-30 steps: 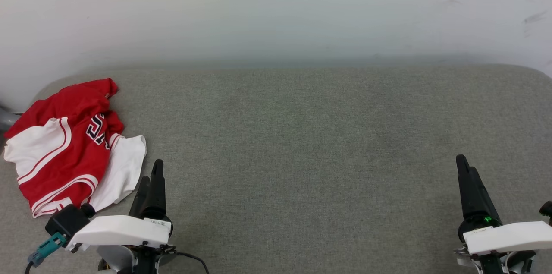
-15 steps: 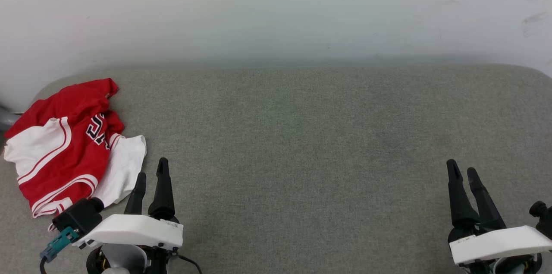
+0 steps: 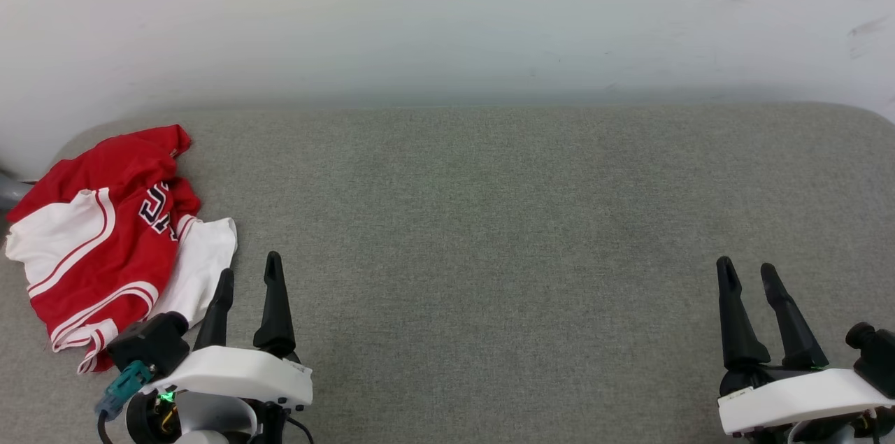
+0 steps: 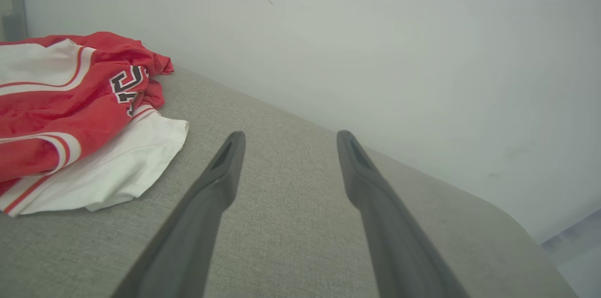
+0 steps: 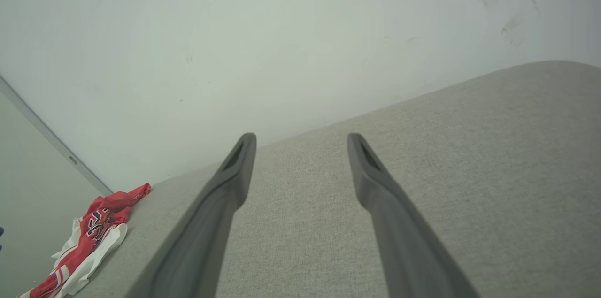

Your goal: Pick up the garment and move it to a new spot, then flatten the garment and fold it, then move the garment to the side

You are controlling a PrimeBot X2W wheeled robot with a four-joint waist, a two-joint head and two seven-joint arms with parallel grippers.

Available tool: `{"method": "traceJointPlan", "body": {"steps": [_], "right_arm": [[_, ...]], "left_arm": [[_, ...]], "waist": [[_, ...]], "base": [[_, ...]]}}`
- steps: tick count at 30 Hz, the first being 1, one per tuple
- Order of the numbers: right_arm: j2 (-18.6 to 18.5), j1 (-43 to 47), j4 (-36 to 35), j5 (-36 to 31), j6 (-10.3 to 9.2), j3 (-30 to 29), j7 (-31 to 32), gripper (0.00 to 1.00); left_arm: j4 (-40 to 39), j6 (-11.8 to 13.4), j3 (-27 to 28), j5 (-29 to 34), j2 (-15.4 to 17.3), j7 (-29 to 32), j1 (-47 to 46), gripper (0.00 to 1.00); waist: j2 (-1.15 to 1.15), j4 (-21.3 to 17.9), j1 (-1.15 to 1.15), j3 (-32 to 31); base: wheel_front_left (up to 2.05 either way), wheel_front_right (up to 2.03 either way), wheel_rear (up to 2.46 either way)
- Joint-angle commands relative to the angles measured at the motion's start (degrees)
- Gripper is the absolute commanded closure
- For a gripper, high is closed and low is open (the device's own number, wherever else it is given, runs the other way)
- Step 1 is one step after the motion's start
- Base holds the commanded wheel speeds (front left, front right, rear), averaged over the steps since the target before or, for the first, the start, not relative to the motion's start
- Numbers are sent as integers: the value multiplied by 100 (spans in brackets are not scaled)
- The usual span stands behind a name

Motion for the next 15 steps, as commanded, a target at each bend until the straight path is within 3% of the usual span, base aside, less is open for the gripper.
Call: {"method": "traceJointPlan", "body": {"steps": [1,15], "right_arm": [[-1,32,-112,-222,0,24,-74,0],[1,139,-225,-1106,0,71,-279,0]], "left_arm": [[-104,48,-48,199,52,-67,19,0],[-238,299,-360,1010,202,-269,83,0]], "waist": [[0,1,0,0],[0,16,0,-3]], "base": [[0,0,0],[0,0,0]]}}
